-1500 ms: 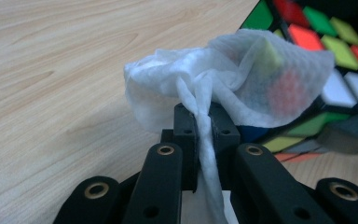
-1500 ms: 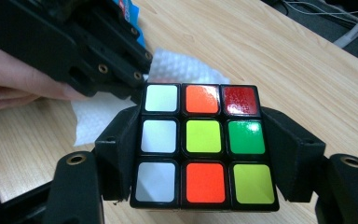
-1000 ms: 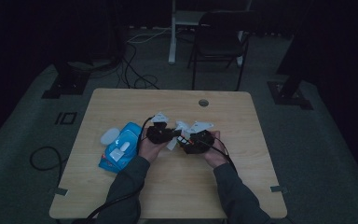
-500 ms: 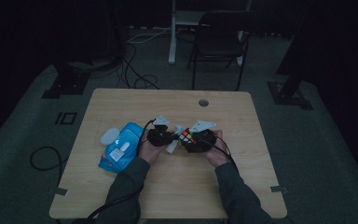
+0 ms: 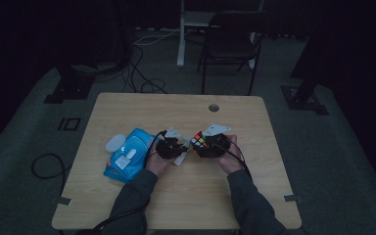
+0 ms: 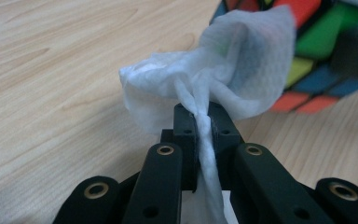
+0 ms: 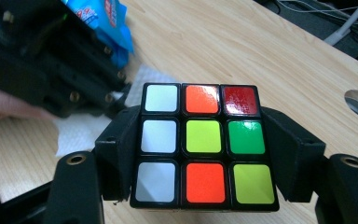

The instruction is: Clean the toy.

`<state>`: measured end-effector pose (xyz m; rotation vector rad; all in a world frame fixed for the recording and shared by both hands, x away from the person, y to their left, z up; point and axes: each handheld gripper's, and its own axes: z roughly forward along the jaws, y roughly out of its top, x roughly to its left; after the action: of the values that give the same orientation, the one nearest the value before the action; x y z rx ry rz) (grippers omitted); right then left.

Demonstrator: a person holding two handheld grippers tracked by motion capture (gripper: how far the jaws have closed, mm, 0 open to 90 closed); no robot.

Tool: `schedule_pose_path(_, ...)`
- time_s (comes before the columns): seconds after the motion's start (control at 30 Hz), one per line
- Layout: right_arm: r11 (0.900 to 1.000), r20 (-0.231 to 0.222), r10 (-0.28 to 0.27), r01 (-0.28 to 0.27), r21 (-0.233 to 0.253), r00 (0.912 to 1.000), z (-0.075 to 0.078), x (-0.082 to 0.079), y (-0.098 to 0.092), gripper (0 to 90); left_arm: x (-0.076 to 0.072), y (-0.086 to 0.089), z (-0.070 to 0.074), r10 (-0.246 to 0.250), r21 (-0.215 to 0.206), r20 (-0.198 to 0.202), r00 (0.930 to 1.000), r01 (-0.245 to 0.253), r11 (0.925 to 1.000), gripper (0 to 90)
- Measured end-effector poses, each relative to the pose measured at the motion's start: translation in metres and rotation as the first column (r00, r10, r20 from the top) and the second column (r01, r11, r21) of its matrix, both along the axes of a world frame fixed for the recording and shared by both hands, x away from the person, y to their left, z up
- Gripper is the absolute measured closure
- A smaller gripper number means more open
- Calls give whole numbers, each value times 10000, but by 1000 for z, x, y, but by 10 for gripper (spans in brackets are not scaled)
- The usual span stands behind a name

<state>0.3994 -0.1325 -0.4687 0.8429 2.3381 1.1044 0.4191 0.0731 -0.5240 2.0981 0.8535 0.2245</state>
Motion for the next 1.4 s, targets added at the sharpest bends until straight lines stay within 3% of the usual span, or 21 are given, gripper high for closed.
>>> schedule_pose_path(0.17, 9998, 54, -117, 116, 179, 9999, 4, 1, -2, 343, -3, -1, -4, -47, 14, -45, 10000, 47, 10000, 856)
schedule_pose_path(0.43, 9993, 38, -89, 88, 374, 10000, 5, 3, 4, 343, -10, -9, -4, -337, 165, 215, 9992, 334, 9993, 856)
schedule_pose_path(0.93, 9988, -8, 14, -14, 491, 10000, 7, 5, 12, 343, -18, -28, -5, -1146, 205, 345, 9928, 1140, 9933, 856)
schedule_pose_path(1.17, 9987, -42, -25, 27, 512, 10000, 7, 6, 11, 342, -18, -29, -5, -1154, 228, 358, 9927, 1147, 9931, 855)
schedule_pose_path(1.4, 9987, -29, 42, -40, 501, 10000, 8, 4, 11, 342, -14, -21, -4, -676, 20, 440, 9967, 676, 9977, 855)
